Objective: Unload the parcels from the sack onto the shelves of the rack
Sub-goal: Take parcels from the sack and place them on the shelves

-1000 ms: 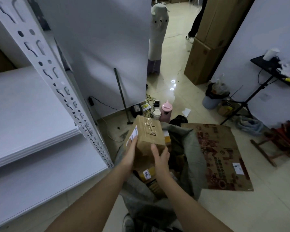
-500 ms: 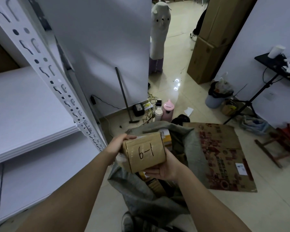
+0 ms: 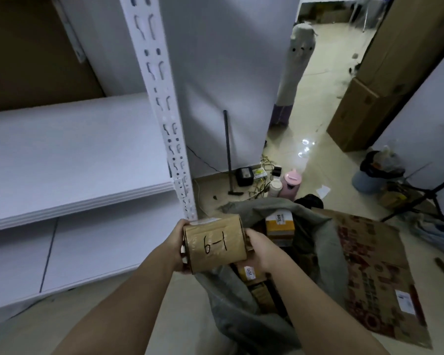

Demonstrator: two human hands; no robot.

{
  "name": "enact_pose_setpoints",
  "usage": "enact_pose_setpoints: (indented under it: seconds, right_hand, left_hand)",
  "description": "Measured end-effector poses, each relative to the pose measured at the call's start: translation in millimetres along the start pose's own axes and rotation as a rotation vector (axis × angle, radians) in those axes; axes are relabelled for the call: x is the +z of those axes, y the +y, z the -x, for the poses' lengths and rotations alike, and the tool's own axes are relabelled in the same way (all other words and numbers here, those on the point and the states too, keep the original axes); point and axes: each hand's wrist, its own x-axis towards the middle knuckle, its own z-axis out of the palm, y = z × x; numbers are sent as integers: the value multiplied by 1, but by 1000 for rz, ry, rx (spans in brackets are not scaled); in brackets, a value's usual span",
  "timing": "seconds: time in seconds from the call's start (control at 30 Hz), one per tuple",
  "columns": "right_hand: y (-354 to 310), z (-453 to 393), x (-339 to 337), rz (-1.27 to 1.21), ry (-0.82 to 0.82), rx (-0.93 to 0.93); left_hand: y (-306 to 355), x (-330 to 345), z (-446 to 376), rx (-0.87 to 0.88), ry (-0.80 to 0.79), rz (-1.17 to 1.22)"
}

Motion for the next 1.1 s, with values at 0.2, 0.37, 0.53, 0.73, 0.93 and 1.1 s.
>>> enact_pose_setpoints:
  seconds: [0.2,0.37,0.53,0.73,0.93,1.1]
  right_hand:
    - [22,23,105,140,-194,1]
    - [72,43,222,298,-194,-45]
    - [132,79,343,369,-303,-60]
    - [193,123,475,502,-431,-139]
    - [233,170,599,593,-598,-288]
    - [261,200,687,656,-730,-334]
  left_hand:
    - [-14,-107,21,33,31,104]
    - [-38,-225,53,121,95,274]
    - [-67,-345,99,290,66,402]
    - [-91,-478,142,461,131,586]
    - [-110,-594,170,533,460,820]
    - [-125,-743,111,541,674,873]
